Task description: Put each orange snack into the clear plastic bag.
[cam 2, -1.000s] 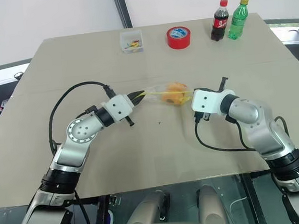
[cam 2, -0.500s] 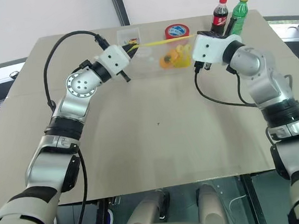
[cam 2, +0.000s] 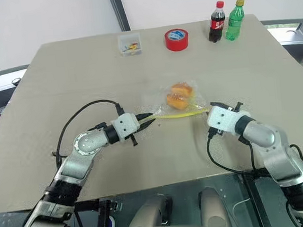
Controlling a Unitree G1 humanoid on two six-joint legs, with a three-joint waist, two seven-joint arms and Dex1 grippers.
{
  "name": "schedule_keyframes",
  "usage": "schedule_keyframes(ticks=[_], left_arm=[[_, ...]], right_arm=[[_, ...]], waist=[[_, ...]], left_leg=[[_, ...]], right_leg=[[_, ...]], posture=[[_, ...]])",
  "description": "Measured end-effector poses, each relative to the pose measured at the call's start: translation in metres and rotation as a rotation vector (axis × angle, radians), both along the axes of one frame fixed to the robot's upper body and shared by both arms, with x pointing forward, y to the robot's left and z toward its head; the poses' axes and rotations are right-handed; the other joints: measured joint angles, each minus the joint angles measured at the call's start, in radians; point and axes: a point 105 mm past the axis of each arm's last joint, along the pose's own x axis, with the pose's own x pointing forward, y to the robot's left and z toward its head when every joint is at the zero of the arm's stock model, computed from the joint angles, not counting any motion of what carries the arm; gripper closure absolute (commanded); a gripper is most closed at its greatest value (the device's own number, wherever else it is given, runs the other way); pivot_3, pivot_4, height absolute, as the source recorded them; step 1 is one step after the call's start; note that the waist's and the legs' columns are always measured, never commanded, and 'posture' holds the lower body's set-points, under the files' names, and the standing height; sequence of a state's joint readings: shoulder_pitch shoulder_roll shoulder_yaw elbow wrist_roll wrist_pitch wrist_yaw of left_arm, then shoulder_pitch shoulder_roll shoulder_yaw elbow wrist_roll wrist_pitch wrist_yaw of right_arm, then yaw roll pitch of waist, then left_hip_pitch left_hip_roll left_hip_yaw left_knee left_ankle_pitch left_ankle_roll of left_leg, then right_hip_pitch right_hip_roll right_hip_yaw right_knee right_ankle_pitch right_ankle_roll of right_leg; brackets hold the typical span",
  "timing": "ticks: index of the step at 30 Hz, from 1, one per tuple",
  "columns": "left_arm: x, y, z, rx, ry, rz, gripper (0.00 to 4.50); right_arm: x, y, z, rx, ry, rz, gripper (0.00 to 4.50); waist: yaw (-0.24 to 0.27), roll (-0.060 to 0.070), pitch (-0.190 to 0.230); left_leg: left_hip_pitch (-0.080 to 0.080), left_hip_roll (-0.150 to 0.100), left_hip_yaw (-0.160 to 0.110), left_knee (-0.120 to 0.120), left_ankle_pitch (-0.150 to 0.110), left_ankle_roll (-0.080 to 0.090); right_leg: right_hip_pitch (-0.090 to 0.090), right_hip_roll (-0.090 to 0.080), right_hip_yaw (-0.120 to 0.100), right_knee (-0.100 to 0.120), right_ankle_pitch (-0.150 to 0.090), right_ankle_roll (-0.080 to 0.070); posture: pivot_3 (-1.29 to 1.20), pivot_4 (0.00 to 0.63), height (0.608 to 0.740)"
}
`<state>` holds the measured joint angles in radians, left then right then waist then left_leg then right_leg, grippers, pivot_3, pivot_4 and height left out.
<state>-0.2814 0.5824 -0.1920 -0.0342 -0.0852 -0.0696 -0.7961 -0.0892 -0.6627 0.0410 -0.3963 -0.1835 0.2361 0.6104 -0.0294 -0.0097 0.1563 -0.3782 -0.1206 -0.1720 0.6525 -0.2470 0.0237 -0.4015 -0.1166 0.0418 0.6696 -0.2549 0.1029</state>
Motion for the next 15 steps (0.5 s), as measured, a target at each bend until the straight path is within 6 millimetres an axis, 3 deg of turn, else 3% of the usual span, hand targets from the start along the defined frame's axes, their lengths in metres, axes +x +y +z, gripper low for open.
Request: schedule_keyframes(ticks=[3, 5, 10, 15], left_arm=[[-0.008, 0.012, 0.003, -0.047, 0.095, 0.020, 0.95], [-0.011, 0.024, 0.008, -0.091, 0.157, 0.052, 0.07], [-0.023, 0.061, 0.024, -0.172, 0.259, 0.122, 0.07], [-0.041, 0.092, 0.029, -0.183, 0.352, 0.163, 0.07]], right_arm=[[-0.009, -0.013, 0.000, 0.078, 0.057, -0.034, 0.25], [-0.014, -0.022, 0.003, 0.142, 0.084, -0.054, 0.00], [-0.031, -0.033, 0.026, 0.346, 0.136, -0.038, 0.00], [-0.055, -0.044, 0.027, 0.426, 0.297, 0.010, 0.00]], waist=[[0.005, 0.000, 0.000], [0.008, 0.000, 0.000], [0.013, 0.000, 0.000], [0.022, 0.000, 0.000]], left_leg=[[0.000, 0.001, -0.001, 0.000, 0.000, 0.000], [-0.002, 0.001, -0.001, -0.001, 0.000, 0.000], [-0.004, 0.002, 0.000, -0.004, 0.000, 0.000], [-0.005, 0.002, 0.000, -0.005, -0.002, 0.002]], right_leg=[[0.001, 0.001, -0.001, -0.002, 0.002, -0.003], [-0.002, 0.001, -0.001, -0.003, 0.003, -0.004], [-0.004, 0.001, 0.000, -0.007, 0.003, -0.004], [-0.004, 0.000, -0.001, -0.010, 0.003, -0.004]], posture=[[0.00, 0.150, 0.740], [0.00, 0.150, 0.740], [0.00, 0.150, 0.740], [0.00, 0.150, 0.740]])
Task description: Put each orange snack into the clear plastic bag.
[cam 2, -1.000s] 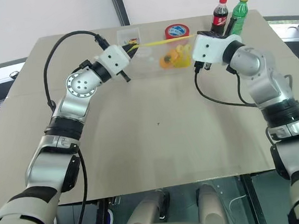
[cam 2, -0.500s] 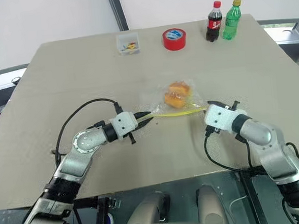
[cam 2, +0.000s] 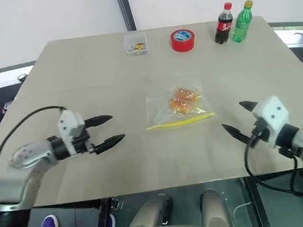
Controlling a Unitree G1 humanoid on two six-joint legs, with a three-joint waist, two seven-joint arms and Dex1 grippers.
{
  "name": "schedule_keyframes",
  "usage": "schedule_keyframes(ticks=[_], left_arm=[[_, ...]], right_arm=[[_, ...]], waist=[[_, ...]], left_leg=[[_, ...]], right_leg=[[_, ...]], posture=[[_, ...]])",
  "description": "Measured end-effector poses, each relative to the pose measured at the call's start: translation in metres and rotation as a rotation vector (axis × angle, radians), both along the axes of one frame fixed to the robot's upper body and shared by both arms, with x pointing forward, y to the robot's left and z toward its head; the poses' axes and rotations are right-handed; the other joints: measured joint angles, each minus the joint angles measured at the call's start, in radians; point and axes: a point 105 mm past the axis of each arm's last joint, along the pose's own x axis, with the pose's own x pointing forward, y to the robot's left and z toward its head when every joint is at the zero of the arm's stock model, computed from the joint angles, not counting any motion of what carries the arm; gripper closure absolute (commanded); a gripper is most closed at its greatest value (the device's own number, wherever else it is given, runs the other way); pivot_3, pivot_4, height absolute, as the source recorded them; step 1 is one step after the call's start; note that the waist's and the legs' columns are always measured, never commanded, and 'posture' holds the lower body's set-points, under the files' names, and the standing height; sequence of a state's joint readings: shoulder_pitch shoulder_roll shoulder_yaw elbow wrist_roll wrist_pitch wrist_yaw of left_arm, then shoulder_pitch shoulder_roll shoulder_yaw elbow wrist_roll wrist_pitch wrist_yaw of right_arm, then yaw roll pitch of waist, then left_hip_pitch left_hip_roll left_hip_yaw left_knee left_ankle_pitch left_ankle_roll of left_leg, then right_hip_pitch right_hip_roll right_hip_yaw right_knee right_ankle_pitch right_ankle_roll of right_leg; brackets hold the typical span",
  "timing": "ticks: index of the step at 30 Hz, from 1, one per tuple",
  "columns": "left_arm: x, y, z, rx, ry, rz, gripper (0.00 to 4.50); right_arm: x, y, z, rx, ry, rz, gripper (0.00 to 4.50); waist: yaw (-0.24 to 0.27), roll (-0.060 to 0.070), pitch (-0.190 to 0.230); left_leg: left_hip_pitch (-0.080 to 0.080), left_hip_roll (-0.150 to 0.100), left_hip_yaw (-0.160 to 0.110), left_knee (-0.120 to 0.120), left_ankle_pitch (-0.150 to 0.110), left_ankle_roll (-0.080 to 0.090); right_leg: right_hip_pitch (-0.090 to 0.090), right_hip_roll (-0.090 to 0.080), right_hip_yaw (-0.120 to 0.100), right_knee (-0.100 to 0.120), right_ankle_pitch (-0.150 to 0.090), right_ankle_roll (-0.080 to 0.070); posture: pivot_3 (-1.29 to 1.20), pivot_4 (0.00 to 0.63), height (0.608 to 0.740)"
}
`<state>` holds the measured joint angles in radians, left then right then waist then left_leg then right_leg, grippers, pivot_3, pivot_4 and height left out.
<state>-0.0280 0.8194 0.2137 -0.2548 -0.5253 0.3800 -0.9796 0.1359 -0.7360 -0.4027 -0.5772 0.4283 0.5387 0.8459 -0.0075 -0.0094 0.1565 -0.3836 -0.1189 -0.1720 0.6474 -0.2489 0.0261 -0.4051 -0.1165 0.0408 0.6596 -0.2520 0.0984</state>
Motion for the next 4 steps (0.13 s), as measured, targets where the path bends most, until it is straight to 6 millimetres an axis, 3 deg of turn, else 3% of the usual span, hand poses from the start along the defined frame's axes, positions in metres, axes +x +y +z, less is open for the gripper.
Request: schedule_keyframes(ticks=[4], left_arm=[[-0.0055, 0.0055, 0.0078, -0.029, 0.026, -0.006, 0.07]], right_arm=[[-0.0084, -0.0057, 0.0031, -0.002, 0.021, 0.020, 0.00]], waist=[[0.005, 0.000, 0.000]], left_leg=[[0.000, 0.000, 0.000, 0.000, 0.000, 0.000]], right_leg=[[0.001, 0.000, 0.000, 0.000, 0.000, 0.000]], posture=[[0.00, 0.150, 0.740]])
